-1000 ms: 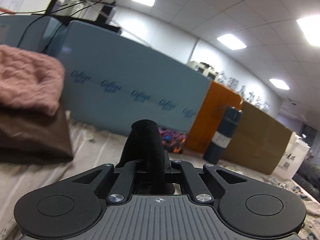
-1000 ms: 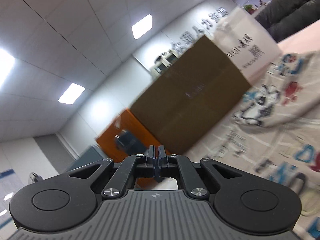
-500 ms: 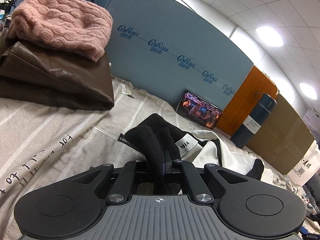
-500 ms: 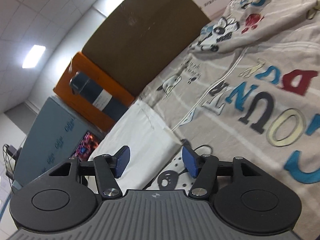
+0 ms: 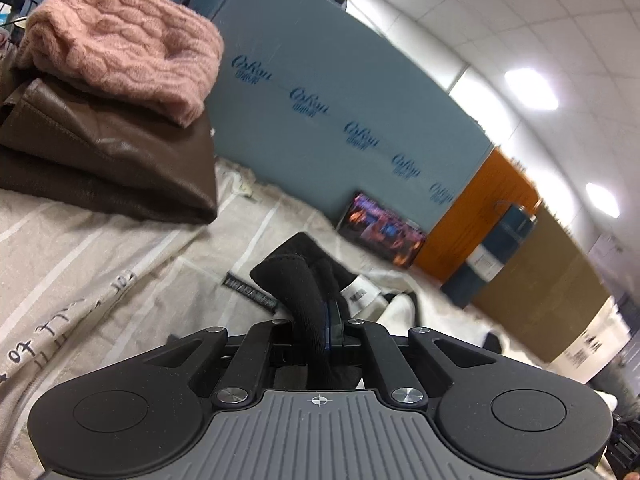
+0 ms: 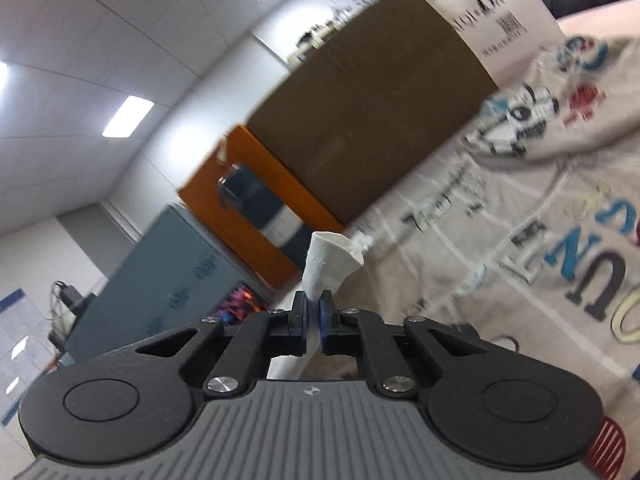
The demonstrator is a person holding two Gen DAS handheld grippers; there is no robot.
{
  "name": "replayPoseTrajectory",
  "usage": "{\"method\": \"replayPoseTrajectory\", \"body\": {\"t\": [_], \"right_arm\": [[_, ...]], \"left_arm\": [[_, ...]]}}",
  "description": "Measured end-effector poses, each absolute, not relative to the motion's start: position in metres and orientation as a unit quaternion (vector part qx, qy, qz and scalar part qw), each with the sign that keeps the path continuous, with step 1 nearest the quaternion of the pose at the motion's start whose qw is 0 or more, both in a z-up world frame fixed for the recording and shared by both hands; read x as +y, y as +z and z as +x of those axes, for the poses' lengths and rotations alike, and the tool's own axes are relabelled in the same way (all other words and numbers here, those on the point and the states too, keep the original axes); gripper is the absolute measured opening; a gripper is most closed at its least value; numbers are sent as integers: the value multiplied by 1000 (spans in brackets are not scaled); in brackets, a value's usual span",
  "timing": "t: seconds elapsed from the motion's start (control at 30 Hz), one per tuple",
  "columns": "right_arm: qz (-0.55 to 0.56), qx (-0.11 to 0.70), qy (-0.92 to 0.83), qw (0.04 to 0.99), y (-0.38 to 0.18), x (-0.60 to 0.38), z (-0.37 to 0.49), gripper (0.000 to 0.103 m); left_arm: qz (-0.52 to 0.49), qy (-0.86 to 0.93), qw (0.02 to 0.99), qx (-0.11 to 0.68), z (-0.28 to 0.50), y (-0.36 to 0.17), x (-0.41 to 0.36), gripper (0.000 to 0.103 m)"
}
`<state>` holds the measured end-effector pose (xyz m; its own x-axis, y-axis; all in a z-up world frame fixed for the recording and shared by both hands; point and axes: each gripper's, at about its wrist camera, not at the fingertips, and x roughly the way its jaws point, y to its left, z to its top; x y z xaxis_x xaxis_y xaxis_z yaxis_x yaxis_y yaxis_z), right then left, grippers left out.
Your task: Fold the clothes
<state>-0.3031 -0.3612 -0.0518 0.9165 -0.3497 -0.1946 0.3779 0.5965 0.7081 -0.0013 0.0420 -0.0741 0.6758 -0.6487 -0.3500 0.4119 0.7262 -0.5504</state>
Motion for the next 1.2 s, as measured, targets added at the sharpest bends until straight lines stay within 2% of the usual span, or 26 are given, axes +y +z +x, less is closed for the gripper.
{"method": "replayPoseTrajectory", "body": {"t": [0.2,0.37,0.5,0.53,0.6,0.67,0.7,0.73,0.8,0.83,0.93,1.1,1.2], "right_arm": [[383,6,-208,900,-34,-349,-338,6],[381,26,-240,892,-50,-333,-378,6],[365,81,-279,885,-77,-323,-389,6],[367,96,-287,880,-85,-323,-390,6],[371,123,-300,870,-102,-323,-390,6],[377,133,-304,865,-112,-325,-392,7],[377,135,-308,863,-114,-326,-393,10],[370,131,-317,863,-113,-327,-395,12],[337,121,-351,865,-104,-327,-398,27],[315,117,-371,866,-99,-328,-399,33],[240,112,-392,881,-85,-333,-388,39],[137,132,-329,925,-67,-349,-342,69],[107,152,-298,936,-60,-364,-308,72]], "left_arm": [[-223,-323,877,277,-27,-63,50,4],[-214,-320,870,309,-52,-76,61,4],[-187,-306,871,336,-61,-96,64,6],[-186,-302,870,342,-61,-100,66,10],[-183,-298,872,343,-61,-104,71,13],[-168,-290,881,334,-63,-101,75,23],[-155,-280,890,326,-64,-97,77,32],[-139,-262,905,306,-66,-92,79,47],[-100,-230,935,252,-72,-80,80,63],[-77,-219,948,219,-76,-74,79,67],[-4,-238,962,134,-84,-57,64,73],[205,-367,907,-14,-101,-46,6,74],[340,-431,835,-43,-102,-55,-31,74]]}}
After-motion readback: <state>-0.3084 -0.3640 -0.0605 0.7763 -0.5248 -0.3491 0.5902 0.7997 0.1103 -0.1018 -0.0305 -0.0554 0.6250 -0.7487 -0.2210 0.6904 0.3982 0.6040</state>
